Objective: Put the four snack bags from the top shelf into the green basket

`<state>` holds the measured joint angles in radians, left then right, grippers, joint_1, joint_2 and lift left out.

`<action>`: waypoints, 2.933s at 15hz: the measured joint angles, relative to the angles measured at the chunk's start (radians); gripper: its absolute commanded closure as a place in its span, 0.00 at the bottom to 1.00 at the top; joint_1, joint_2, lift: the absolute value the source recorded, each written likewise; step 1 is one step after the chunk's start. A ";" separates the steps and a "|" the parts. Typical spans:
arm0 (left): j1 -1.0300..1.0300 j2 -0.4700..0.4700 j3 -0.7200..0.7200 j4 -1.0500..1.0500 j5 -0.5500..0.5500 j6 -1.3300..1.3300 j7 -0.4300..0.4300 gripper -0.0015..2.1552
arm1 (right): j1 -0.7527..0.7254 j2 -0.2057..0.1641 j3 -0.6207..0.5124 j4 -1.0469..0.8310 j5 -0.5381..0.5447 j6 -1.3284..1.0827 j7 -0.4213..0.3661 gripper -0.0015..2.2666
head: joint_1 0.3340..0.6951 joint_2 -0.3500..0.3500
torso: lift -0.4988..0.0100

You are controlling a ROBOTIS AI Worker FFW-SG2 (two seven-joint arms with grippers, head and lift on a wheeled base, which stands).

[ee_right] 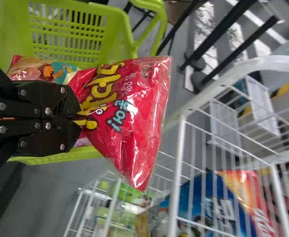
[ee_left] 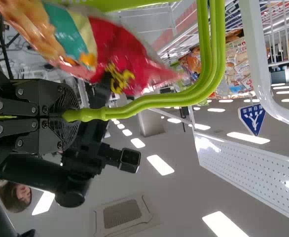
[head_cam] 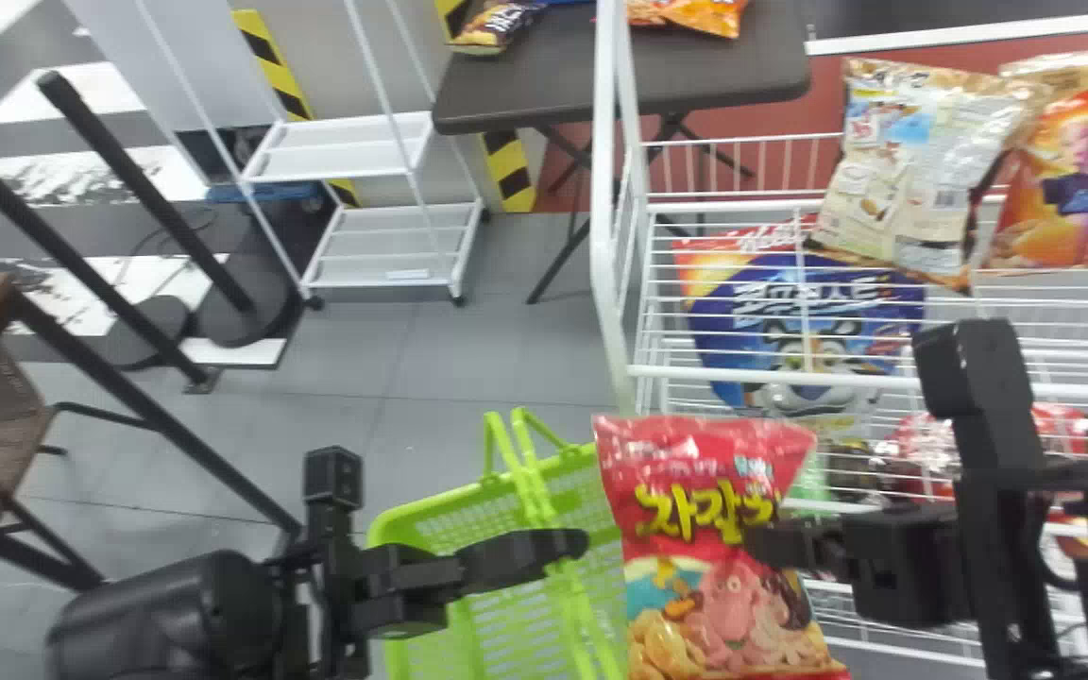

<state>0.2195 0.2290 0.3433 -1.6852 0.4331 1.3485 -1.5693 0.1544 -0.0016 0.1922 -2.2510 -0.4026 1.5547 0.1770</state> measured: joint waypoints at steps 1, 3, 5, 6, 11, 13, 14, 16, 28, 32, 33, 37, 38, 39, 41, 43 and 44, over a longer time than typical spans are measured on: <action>-0.001 -0.003 -0.001 -0.003 0.002 0.012 0.000 1.00 | -0.002 0.000 0.036 0.043 0.002 -0.045 0.003 0.99 | 1.00 1.00 | 0.98; -0.003 -0.007 -0.009 -0.007 0.004 0.021 0.000 1.00 | -0.006 0.000 0.101 0.127 0.008 -0.175 0.006 0.99 | 1.00 1.00 | 0.98; -0.003 -0.010 -0.015 -0.008 0.004 0.023 0.000 1.00 | -0.023 0.000 0.159 0.204 0.009 -0.256 0.000 0.99 | 1.00 1.00 | 0.98; -0.003 -0.011 -0.017 -0.008 0.004 0.023 0.000 1.00 | -0.039 0.000 0.189 0.245 0.009 -0.271 -0.003 0.99 | 1.00 1.00 | 0.98; -0.003 -0.013 -0.022 -0.010 0.011 0.022 0.000 1.00 | -0.110 0.000 0.303 0.418 0.008 -0.376 -0.013 0.00 | 1.00 1.00 | 0.98; -0.007 -0.013 -0.019 -0.010 0.012 0.022 0.000 1.00 | -0.109 0.000 0.283 0.431 -0.003 -0.373 -0.001 0.01 | 1.00 1.00 | 0.98; -0.011 -0.013 -0.017 -0.010 0.012 0.022 0.000 1.00 | -0.099 0.000 0.252 0.418 -0.012 -0.350 0.011 0.01 | 1.00 1.00 | 0.98; -0.017 -0.010 -0.014 -0.008 0.012 0.022 0.000 1.00 | -0.074 0.000 0.142 0.333 -0.053 -0.246 0.044 0.01 | 1.00 1.00 | 0.98; -0.017 0.000 0.001 0.005 0.011 0.022 0.000 1.00 | -0.266 0.000 -0.197 0.381 0.227 -0.646 -0.015 0.03 | 1.00 0.56 | 0.98; -0.006 0.001 0.015 0.004 0.012 0.019 0.000 1.00 | -0.413 0.000 -0.145 0.689 0.284 -0.913 -0.114 0.03 | 1.00 0.54 | 0.98; -0.004 0.001 0.017 0.004 0.012 0.019 0.000 1.00 | -0.445 0.000 -0.134 0.754 0.287 -0.958 -0.133 0.04 | 1.00 0.54 | 0.98; 0.006 0.000 0.025 0.006 0.013 0.011 0.000 1.00 | -0.545 0.000 -0.100 0.946 0.298 -1.048 -0.175 0.80 | 1.00 0.54 | 0.98; 0.007 0.000 0.026 0.007 0.013 0.009 0.000 1.00 | -0.555 0.000 -0.099 0.964 0.299 -1.048 -0.175 1.00 | 1.00 0.54 | 0.98; 0.008 0.000 0.026 0.008 0.013 0.007 0.000 1.00 | -0.561 0.000 -0.097 0.973 0.300 -1.039 -0.186 1.00 | 1.00 0.54 | 0.98; 0.008 0.001 0.026 0.008 0.013 0.007 0.000 1.00 | -0.553 0.000 -0.089 0.963 0.304 -1.020 -0.202 1.00 | 1.00 0.54 | 0.98; 0.009 0.001 0.026 0.009 0.013 0.007 0.000 1.00 | -0.527 0.000 -0.090 0.923 0.304 -1.017 -0.193 1.00 | 1.00 0.55 | 0.98; 0.010 0.001 0.026 0.008 0.013 0.007 0.000 1.00 | -0.516 0.000 -0.091 0.902 0.301 -1.016 -0.188 1.00 | 1.00 0.55 | 0.98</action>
<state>0.2293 0.2304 0.3697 -1.6767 0.4464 1.3553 -1.5693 -0.3613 -0.0015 0.1011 -1.3494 -0.1013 0.5389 -0.0105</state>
